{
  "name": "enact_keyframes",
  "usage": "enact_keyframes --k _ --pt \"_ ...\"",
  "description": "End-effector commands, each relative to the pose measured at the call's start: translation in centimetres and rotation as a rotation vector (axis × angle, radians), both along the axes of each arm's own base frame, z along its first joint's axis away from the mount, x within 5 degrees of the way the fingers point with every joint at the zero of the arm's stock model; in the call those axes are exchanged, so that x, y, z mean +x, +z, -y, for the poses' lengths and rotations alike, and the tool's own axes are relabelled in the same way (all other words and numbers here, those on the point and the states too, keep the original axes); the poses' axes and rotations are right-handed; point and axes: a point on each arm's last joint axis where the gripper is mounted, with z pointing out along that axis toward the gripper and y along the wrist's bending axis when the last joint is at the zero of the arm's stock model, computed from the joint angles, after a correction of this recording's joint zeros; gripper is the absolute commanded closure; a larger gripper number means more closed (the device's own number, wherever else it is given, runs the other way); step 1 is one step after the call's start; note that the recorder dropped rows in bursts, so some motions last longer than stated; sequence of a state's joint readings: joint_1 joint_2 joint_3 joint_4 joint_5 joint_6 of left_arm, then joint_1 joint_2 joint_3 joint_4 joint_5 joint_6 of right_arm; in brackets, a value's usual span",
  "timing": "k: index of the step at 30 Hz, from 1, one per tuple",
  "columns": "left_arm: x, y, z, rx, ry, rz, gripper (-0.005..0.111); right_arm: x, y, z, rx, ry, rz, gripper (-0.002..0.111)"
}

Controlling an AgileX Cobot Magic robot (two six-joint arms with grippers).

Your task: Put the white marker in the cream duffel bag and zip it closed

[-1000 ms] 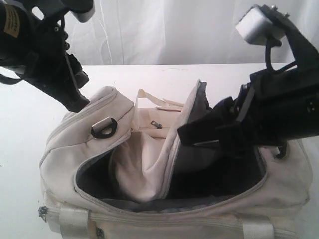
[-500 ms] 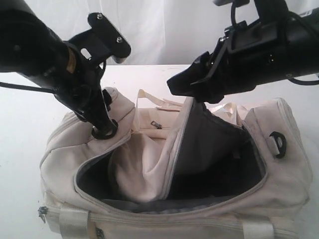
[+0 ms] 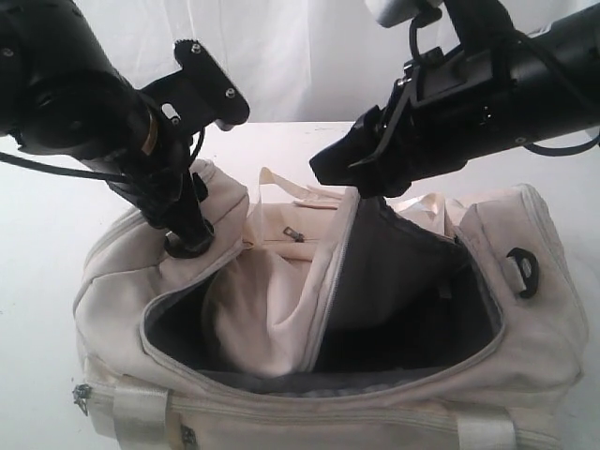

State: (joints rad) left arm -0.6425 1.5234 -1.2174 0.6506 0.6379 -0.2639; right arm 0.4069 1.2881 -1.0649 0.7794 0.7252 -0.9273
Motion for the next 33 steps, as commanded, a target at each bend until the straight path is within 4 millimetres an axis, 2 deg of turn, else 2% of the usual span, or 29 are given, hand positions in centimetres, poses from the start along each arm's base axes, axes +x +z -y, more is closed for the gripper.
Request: enact_keyframes --k 1,2,4,8,9,18,25,28,33 --pt "0.0 -0.6 -0.4 -0.009 0.104 -0.035 0.045 0.0 0.2 -0.1 0.001 0.009 0.01 0.054" --pt "0.1 -0.8 -0.4 0.0 0.117 -0.048 0.045 0.0 0.3 -0.1 0.003 0.009 0.011 0.054" --pt "0.2 -1.3 -0.4 0.02 0.129 -0.068 0.052 0.0 0.3 -0.1 0.005 0.008 0.01 0.054" --pt "0.5 -1.5 -0.1 0.004 0.107 -0.051 0.099 -0.1 0.1 -0.2 -0.046 0.086 0.05 0.054" --pt "0.6 -1.4 0.1 -0.008 0.096 -0.041 0.106 -0.1 0.1 -0.3 -0.062 0.109 0.06 0.054" --pt "0.3 -1.2 -0.5 0.039 0.122 -0.05 0.106 2.2 -1.1 -1.0 -0.14 0.146 0.067 0.054" --pt "-0.3 0.4 -1.3 0.038 0.13 -0.006 0.106 3.2 -0.1 -1.2 -0.134 0.136 0.159 0.054" --pt "-0.6 0.9 -1.5 0.032 0.134 0.005 0.106 3.0 -0.3 -1.8 -0.118 0.204 0.153 0.054" --pt "-0.7 1.0 -1.6 0.033 0.138 0.005 0.106 3.6 -1.9 -2.8 -0.086 0.286 0.103 0.054"
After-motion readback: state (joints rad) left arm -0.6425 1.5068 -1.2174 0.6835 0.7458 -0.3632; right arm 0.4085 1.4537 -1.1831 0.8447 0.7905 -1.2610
